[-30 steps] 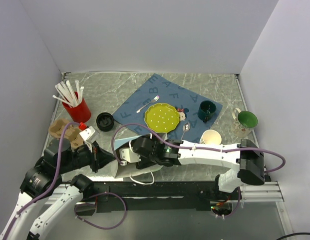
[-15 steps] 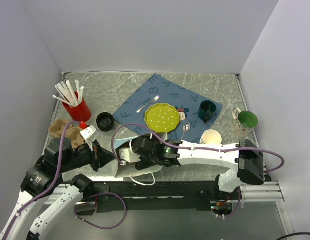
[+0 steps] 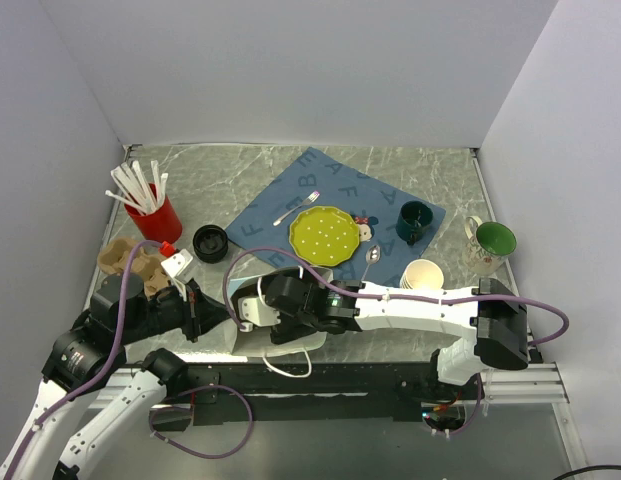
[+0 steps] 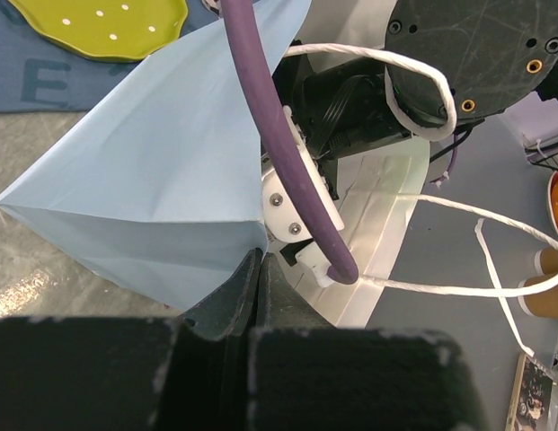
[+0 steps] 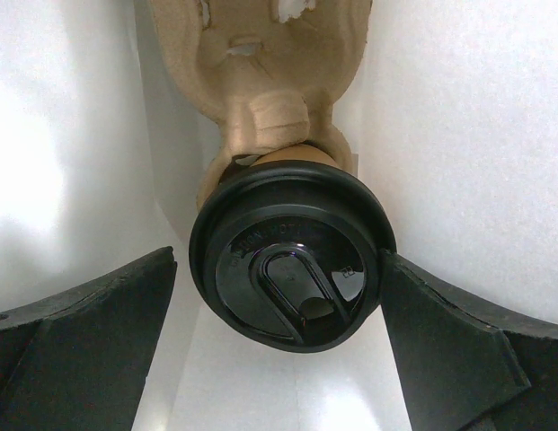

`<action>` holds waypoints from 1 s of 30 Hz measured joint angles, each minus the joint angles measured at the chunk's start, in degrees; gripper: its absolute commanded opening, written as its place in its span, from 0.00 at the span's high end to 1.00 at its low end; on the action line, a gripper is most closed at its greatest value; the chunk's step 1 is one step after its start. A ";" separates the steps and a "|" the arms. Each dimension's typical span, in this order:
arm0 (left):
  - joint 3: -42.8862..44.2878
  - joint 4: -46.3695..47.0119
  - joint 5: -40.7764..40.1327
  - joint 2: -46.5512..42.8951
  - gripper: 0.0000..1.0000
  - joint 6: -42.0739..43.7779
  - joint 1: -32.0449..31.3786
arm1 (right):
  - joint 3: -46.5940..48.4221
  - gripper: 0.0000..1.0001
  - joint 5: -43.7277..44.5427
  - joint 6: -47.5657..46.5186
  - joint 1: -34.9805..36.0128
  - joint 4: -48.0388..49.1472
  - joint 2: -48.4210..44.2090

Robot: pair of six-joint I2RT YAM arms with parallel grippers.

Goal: Pack the takeout coffee

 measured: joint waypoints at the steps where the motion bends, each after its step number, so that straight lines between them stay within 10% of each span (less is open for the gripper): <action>1: 0.02 -0.02 -0.09 0.00 0.99 -0.13 0.00 | 0.02 0.00 0.00 0.02 0.00 -0.02 0.00; 30: 0.92 0.11 -1.42 1.18 0.99 -0.83 0.00 | 0.87 0.00 -0.63 0.66 -1.77 -2.14 -0.96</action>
